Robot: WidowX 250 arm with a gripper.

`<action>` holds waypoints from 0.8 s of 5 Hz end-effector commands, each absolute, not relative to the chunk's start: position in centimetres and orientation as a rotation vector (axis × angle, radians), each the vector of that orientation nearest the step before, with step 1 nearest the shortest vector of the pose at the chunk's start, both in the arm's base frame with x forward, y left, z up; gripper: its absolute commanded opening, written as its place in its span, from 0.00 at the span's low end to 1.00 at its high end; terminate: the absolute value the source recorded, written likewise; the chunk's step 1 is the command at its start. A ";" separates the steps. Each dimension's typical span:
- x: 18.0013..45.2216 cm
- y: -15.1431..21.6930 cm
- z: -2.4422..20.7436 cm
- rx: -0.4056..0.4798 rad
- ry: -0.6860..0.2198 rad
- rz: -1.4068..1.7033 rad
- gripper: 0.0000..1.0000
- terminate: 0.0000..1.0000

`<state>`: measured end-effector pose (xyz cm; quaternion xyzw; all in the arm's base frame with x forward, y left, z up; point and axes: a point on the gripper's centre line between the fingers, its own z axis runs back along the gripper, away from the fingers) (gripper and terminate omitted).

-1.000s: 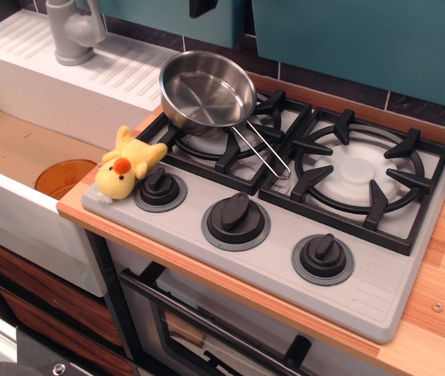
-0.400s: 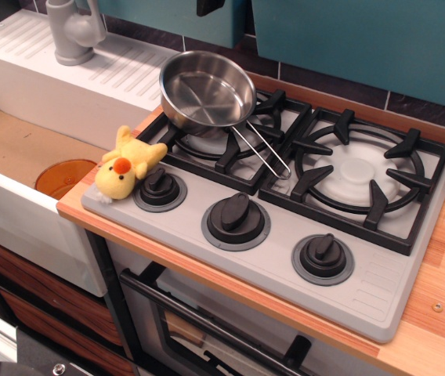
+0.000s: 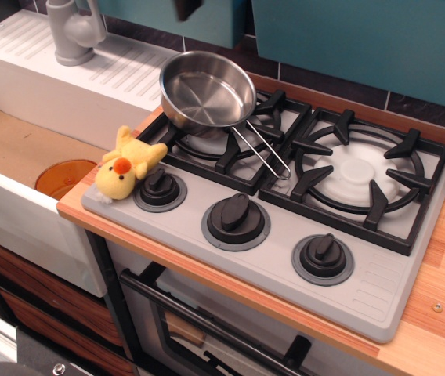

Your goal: Put pan on stove and put stuffedduck in pan

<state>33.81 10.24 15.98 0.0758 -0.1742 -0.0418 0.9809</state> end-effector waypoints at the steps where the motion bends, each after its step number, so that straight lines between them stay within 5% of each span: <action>1: 31.5 10.5 16.9 0.198 -0.448 -0.064 1.00 0.00; 4: 26.3 11.8 12.8 0.213 -0.520 -0.042 1.00 0.00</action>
